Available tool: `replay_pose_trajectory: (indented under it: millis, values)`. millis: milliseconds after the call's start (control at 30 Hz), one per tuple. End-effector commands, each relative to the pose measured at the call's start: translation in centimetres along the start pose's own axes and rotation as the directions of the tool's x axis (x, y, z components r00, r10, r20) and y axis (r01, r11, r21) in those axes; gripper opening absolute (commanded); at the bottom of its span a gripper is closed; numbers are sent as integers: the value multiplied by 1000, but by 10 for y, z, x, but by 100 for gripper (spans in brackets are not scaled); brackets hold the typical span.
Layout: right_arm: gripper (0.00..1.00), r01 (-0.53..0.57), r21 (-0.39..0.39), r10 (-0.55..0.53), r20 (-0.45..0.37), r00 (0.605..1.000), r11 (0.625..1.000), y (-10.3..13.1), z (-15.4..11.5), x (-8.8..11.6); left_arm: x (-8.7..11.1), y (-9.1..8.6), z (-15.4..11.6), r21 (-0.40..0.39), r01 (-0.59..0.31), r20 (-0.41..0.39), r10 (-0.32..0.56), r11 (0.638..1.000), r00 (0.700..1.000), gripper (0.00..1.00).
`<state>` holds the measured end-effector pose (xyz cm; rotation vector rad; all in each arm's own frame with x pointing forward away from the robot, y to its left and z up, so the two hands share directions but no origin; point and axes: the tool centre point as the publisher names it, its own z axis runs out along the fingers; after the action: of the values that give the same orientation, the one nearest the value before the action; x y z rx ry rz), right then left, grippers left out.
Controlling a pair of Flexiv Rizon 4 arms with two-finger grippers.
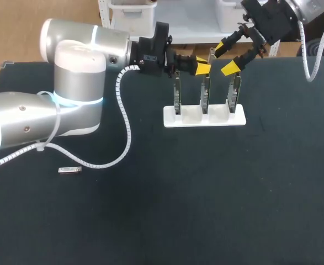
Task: Pick up the optical module with the left hand, and insert it into the network port with the right hand.
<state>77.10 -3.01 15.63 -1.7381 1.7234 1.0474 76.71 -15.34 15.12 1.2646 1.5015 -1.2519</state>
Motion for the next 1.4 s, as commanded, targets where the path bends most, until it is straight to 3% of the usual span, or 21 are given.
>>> replay_pose_trajectory:
  millis: [33,1400]
  values:
    - [100,0,2,0,0,1000,1000,1,0,0,0,-2,-1,-4,0,0,0,1000,1000,0]
    - [100,0,2,0,0,1000,1000,1,0,0,-4,-1,2,12,-10,-2,10,1000,1000,0]
